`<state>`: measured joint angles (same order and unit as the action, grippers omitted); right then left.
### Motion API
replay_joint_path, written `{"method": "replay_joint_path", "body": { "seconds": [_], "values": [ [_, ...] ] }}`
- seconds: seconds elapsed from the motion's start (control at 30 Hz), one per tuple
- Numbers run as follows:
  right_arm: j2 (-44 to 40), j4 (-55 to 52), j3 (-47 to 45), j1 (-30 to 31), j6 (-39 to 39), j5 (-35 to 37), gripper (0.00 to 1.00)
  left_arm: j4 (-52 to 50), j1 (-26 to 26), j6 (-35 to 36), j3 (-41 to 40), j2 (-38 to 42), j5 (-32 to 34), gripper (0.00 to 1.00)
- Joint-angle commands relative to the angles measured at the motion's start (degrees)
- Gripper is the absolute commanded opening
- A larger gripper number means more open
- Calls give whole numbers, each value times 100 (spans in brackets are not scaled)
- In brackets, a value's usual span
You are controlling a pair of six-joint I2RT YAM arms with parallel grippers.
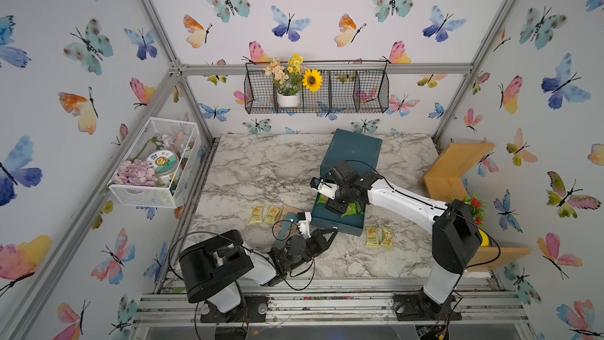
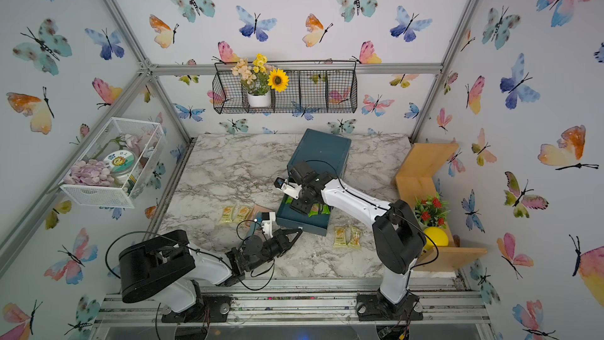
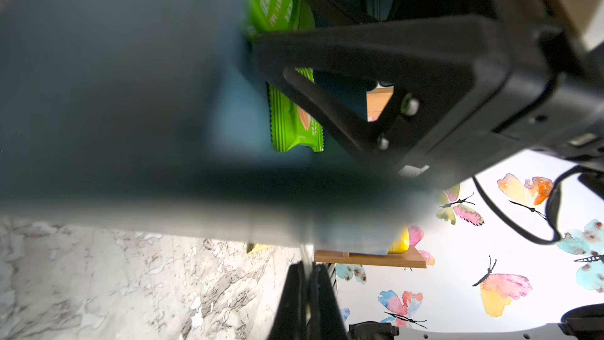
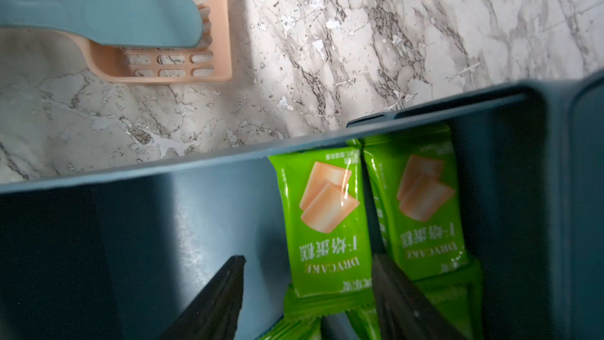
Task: Take the cookies out of the drawer
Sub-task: Open the drawer in the storage box, then pick up the cookie from the drawer.
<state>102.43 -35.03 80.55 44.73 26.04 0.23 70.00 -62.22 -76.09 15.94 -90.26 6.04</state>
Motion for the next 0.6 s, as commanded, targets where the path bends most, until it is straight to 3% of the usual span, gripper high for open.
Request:
{"method": "replay_joint_path", "body": {
  "seconds": [0.0, 0.3, 0.57],
  "values": [
    [168, 158, 258, 37, 205, 194, 66, 140, -42, -39, -51, 95, 181, 0],
    [523, 91, 401, 36, 279, 213, 65, -45, -38, 31, -96, 307, 352, 0],
    [326, -165, 168, 36, 265, -312, 60, -162, -33, 60, -67, 378, 468, 0]
  ]
}}
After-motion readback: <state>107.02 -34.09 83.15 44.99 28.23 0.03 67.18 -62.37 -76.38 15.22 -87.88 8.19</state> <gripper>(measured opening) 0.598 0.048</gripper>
